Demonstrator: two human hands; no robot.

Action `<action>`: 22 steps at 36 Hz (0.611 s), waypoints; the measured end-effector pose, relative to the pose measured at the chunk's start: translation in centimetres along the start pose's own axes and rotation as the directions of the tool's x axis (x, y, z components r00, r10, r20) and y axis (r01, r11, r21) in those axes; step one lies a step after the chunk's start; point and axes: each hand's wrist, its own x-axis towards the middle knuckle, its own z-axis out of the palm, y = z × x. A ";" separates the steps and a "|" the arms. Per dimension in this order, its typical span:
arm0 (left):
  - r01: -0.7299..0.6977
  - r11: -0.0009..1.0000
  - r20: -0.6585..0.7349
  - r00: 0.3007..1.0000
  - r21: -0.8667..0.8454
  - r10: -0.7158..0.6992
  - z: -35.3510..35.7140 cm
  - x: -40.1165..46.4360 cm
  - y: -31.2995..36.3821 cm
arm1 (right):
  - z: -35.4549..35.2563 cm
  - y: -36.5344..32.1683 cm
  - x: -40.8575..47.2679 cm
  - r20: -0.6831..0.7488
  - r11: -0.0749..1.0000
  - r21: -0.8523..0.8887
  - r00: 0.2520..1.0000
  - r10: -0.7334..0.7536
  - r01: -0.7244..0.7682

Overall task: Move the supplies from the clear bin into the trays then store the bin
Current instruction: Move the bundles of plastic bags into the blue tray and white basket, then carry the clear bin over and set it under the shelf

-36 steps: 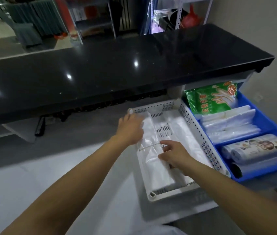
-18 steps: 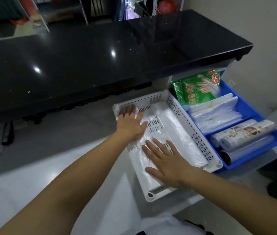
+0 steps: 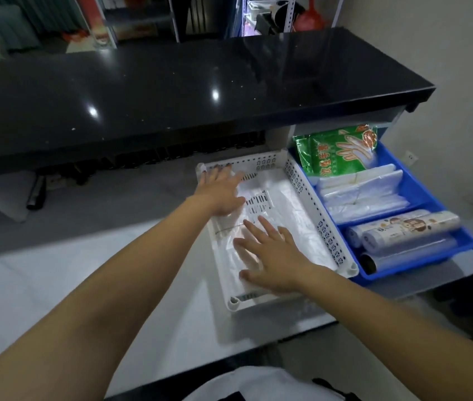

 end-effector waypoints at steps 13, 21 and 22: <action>0.448 0.723 -0.361 0.653 -0.526 -0.666 6.5 -26.8 5.7 | 0.9 -3.3 -9.7 -0.178 0.962 -0.001 0.947 -0.268 0.272; 0.782 0.283 -0.042 0.314 -0.555 -0.949 20.5 -45.9 16.0 | 11.4 -9.0 -16.4 -0.042 0.812 0.092 0.817 -0.575 0.576; 0.819 0.227 0.017 0.277 -0.527 -0.961 21.8 -47.8 16.9 | 12.9 -9.5 -17.1 0.025 0.804 0.092 0.806 -0.592 0.588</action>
